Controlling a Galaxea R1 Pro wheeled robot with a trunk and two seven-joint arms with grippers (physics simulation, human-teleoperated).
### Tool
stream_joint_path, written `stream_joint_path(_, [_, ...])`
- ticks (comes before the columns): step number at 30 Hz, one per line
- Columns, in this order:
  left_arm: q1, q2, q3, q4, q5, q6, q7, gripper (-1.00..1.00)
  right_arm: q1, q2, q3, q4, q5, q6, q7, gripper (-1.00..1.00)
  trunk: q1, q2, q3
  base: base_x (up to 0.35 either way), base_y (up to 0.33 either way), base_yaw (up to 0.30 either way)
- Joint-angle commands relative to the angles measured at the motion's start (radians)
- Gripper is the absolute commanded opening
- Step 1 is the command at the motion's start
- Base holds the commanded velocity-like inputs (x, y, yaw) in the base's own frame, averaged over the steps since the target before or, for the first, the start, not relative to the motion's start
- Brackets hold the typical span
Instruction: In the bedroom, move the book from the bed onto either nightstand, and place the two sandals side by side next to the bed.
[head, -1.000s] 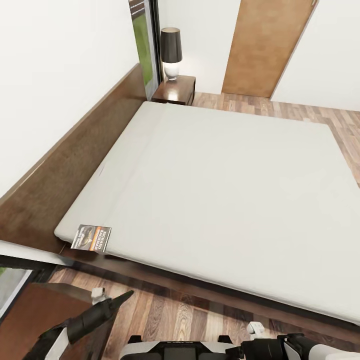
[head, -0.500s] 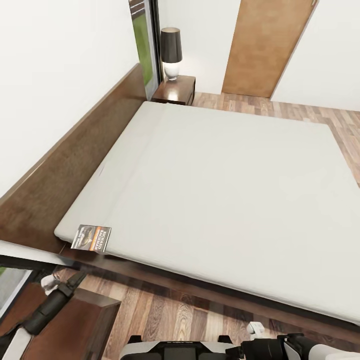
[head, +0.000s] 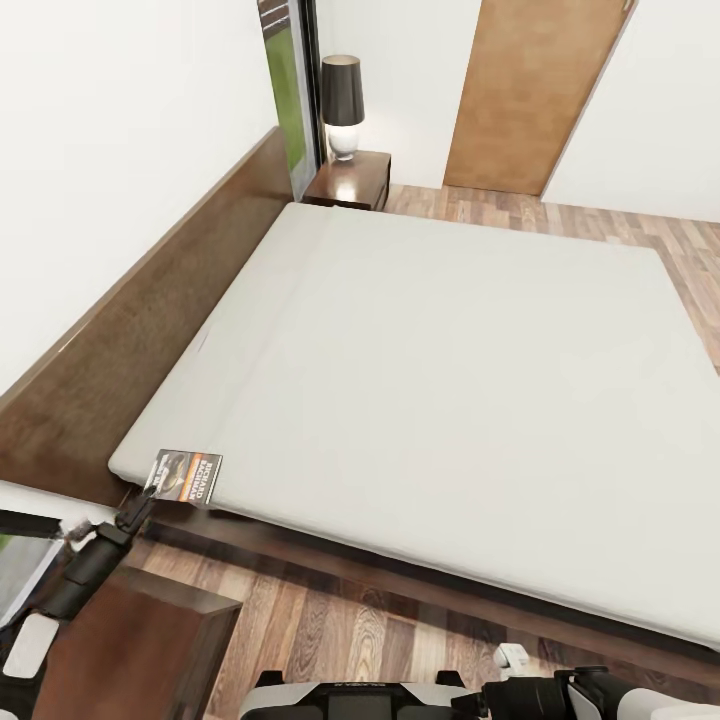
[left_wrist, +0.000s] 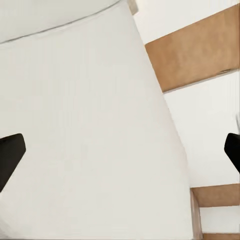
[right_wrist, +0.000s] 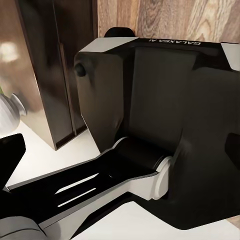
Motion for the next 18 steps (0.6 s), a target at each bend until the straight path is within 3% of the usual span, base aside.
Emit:
stream_joint_path(1, [-0.026, 0.000, 0.001, 0.001, 0.003, 0.011, 0.031, 1.00, -0.001, 0.000, 0.005, 0.001, -0.007, 0.007, 0.004, 1.00, 0.000, -0.002, -0.001, 0.000, 0.000, 0.000])
stream_joint_path(5, [-0.071, 0.000, 0.002, 0.001, 0.009, 0.023, 0.119, 1.00, -0.001, 0.000, 0.005, 0.002, -0.007, 0.007, 0.004, 1.00, 0.000, -0.002, -0.001, 0.000, 0.000, 0.000])
stream_joint_path(7, [-0.085, 0.001, 0.003, 0.002, 0.036, 0.057, 0.144, 1.00, -0.001, 0.000, 0.005, 0.002, -0.007, 0.007, 0.004, 1.00, 0.000, -0.002, -0.001, 0.000, 0.000, 0.000])
stream_joint_path(12, [-0.094, 0.005, 0.004, 0.007, 0.145, 0.106, 0.163, 1.00, -0.001, 0.000, 0.005, 0.002, -0.007, 0.007, 0.004, 1.00, 0.000, -0.002, -0.001, 0.000, 0.000, 0.000])
stream_joint_path(18, [-0.088, 0.021, 0.008, 0.039, 0.183, 0.115, 0.156, 1.00, -0.001, 0.001, 0.005, 0.002, -0.007, 0.007, 0.004, 1.00, 0.000, -0.002, -0.001, 0.000, 0.000, 0.000])
